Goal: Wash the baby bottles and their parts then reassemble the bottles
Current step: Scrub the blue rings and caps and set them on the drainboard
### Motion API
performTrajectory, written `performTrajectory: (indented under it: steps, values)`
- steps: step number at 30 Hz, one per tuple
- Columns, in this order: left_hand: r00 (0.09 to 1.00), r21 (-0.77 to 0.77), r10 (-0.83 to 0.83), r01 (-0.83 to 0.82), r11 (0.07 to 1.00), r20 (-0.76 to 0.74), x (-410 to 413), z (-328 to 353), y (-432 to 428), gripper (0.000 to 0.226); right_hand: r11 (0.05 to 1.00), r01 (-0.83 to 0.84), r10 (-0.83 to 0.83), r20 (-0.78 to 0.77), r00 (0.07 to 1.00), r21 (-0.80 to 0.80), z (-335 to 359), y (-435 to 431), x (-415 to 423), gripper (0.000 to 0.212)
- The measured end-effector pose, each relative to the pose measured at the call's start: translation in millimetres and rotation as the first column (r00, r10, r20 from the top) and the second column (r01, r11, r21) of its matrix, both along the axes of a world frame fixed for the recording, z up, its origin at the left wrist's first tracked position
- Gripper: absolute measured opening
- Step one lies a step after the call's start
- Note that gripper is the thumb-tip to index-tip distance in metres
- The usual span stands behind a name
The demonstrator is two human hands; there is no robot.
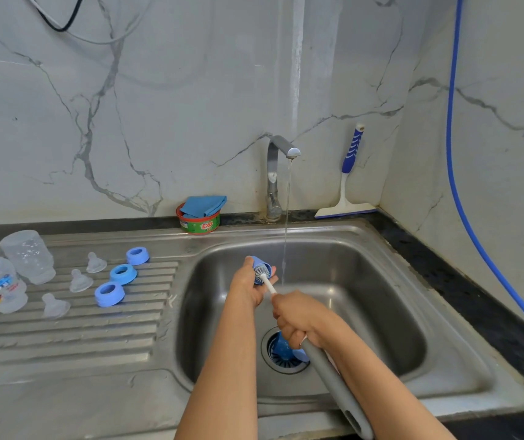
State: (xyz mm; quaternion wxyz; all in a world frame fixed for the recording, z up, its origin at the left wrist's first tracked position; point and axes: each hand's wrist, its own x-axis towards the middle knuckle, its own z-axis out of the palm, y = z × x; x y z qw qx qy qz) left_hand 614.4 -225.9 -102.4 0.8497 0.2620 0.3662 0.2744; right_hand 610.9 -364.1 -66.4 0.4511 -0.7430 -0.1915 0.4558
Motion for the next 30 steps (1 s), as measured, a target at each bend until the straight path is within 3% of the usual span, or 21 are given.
performTrajectory:
  steps: [5,10,12,17,19,23,27,30]
  values:
    - [0.999,-0.034,-0.001,0.002,0.999,0.037,-6,5,-2,0.048,0.994,-0.093,0.071,-0.285,0.956,-0.065,3,-2,7,0.035]
    - [1.0,0.087,-0.017,0.017,0.996,0.0,-7,6,-5,0.052,0.997,-0.074,0.048,-0.463,0.885,-0.038,5,-2,20,0.043]
    - [0.999,0.136,0.004,0.002,0.991,-0.041,-6,5,-5,0.053,0.998,-0.038,0.012,-0.414,0.91,-0.054,4,-1,22,0.043]
    - [0.995,0.169,-0.014,0.031,0.985,-0.096,-3,6,-9,0.052,0.996,0.083,-0.084,-0.081,0.993,-0.015,2,3,14,0.035]
    - [0.996,0.145,-0.039,0.05,0.988,-0.077,-2,8,-9,0.046,0.994,0.099,-0.096,-0.076,0.992,0.037,5,2,14,0.032]
    - [0.998,0.07,-0.064,0.064,0.995,-0.005,-1,9,-9,0.037,0.996,0.054,-0.03,-0.294,0.955,0.075,8,-3,19,0.038]
    - [0.992,-0.038,-0.013,0.018,0.999,0.125,-5,11,-9,0.039,0.996,-0.034,0.075,-0.543,0.836,0.086,9,-7,25,0.046]
    - [0.979,-0.102,0.006,0.015,0.995,0.203,-6,17,-7,0.042,0.996,-0.031,0.078,-0.634,0.769,0.085,8,-6,30,0.049]
